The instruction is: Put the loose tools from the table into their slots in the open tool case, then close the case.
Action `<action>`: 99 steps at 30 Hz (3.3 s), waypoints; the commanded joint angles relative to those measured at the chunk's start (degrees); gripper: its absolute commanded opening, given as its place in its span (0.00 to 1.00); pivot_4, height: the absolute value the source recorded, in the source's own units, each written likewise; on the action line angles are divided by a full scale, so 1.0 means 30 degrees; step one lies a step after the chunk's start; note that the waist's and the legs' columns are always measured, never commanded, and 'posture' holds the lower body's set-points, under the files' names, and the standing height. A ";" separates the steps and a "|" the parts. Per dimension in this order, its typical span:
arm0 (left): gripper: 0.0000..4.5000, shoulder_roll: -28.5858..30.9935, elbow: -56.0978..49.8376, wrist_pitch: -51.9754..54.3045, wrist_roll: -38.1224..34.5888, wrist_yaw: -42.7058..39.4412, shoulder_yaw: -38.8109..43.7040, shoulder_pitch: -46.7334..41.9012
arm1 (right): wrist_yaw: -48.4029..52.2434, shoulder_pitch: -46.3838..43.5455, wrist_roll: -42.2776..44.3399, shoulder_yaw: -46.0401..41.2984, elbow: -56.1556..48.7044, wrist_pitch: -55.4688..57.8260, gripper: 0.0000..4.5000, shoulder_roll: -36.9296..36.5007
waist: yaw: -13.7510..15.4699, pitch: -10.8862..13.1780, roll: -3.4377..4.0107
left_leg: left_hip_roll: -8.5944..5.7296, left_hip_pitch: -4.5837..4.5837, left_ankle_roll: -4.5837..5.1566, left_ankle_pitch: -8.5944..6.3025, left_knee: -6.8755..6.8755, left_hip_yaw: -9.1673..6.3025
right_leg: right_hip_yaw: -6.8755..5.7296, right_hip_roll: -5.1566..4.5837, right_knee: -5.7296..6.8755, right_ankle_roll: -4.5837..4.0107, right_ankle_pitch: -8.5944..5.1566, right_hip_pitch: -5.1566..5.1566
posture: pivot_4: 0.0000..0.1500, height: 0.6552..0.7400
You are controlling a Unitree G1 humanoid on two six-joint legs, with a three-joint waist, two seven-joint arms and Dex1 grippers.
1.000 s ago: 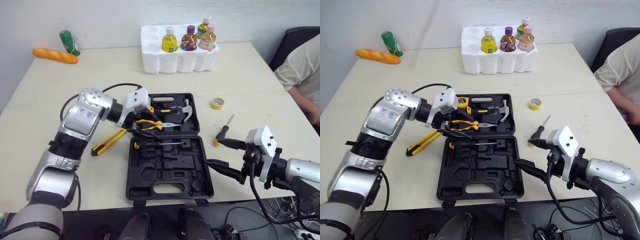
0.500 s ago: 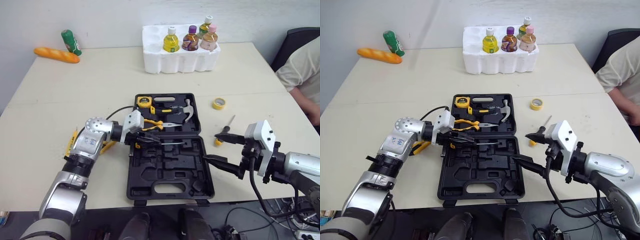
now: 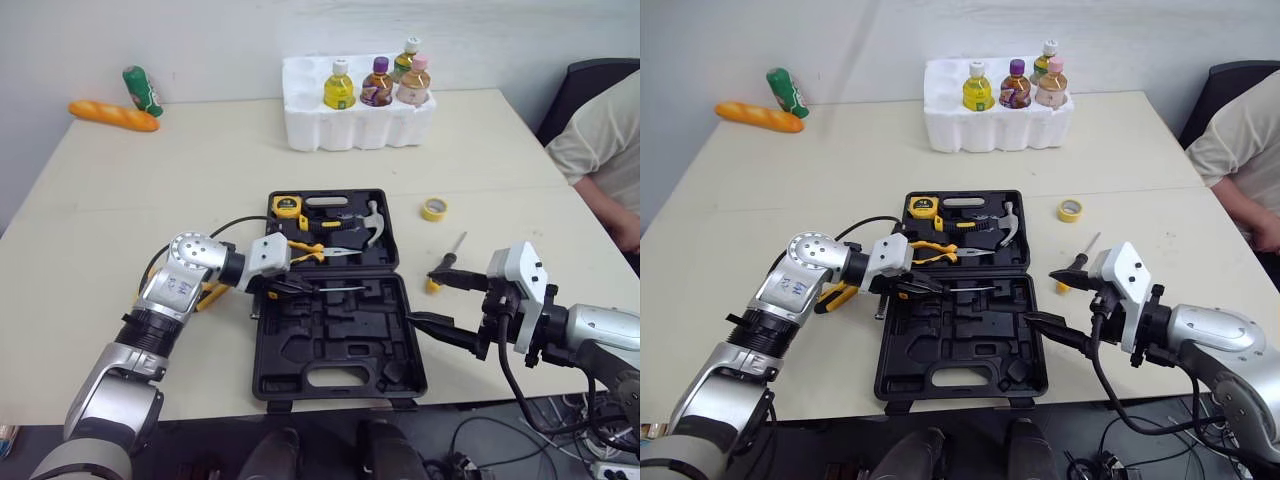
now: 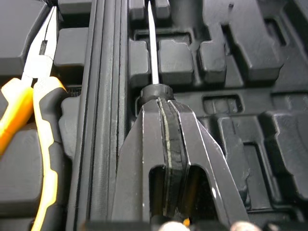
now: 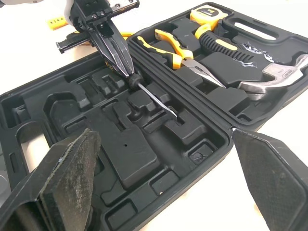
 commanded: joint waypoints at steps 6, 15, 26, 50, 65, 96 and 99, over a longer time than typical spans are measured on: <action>0.01 -0.0465 0.2513 0.1101 0.2253 0.1324 -0.1765 0.0523 | -0.0103 0.0335 -0.0017 -0.0302 -0.0310 -0.0175 1.00 -0.0093 | 0.0101 -0.0261 0.0041 | 0.0007 0.0222 0.0168 -0.0140 -0.0027 -0.0063 | -0.0024 0.0010 -0.0129 0.0024 0.0009 0.0305 | 1.00 0.97; 0.01 -0.0539 0.1776 0.2166 0.2214 0.1491 -0.2037 0.0771 | 0.0340 0.0171 -0.0470 -0.0212 0.0380 -0.0413 1.00 -0.0266 | 0.0296 -0.0289 0.0044 | 0.0014 0.0367 0.0167 -0.0164 -0.0041 -0.0075 | -0.0033 0.0011 -0.0173 0.0028 0.0005 0.0468 | 1.00 0.97; 0.01 -0.0027 -0.3079 0.4769 -0.3512 0.2218 0.4014 0.2505 | 0.0725 0.0745 -0.0915 -0.1972 0.1121 -0.0452 1.00 -0.0741 | -0.0001 -0.0215 0.0094 | 0.0081 0.0376 0.0156 -0.0251 -0.0055 -0.0069 | -0.0028 0.0071 -0.0218 0.0014 -0.0016 0.0467 | 1.00 0.97; 0.97 0.8243 0.1843 0.4974 -0.6543 0.7121 2.1879 1.5262 | 0.1083 0.1650 -0.5794 -0.8771 1.5093 -0.3645 1.00 -0.3417 | -0.0065 0.0171 0.0198 | 0.0233 0.0145 0.0087 -0.0290 -0.0195 0.0014 | 0.0056 0.0210 -0.0299 -0.0156 0.0017 0.0110 | 1.00 0.97; 0.97 0.7831 -1.3057 1.2309 -1.3888 0.4317 1.3506 1.0417 | -1.1132 -0.2199 0.0040 -0.5145 -0.0605 0.7742 1.00 0.6361 | -0.0146 0.0175 0.0200 | 0.0267 0.0117 -0.0104 -0.0184 -0.0279 0.0009 | 0.0069 0.0238 -0.0300 -0.0177 0.0019 0.0042 | 1.00 0.97; 1.00 0.0712 -1.3198 1.1003 -1.1845 0.5699 0.4196 0.0863 | -1.8442 -0.3683 -0.7309 -0.0447 0.1525 0.7348 0.71 1.2875 | -0.0409 0.0153 0.0168 | 0.0214 0.0028 -0.0165 -0.0030 -0.0236 0.0100 | 0.0152 0.0264 -0.0059 -0.0192 0.0018 -0.0175 | 1.00 0.97; 1.00 0.0640 -1.3159 1.0975 -1.1804 0.5692 0.4195 0.0842 | -1.7814 -0.3743 -0.7198 -0.0472 0.1731 0.7604 0.49 1.2604 | -0.0510 0.0153 0.0168 | 0.0222 0.0028 -0.0166 -0.0030 -0.0243 0.0102 | 0.0153 0.0271 -0.0055 -0.0192 0.0018 -0.0182 | 1.00 0.97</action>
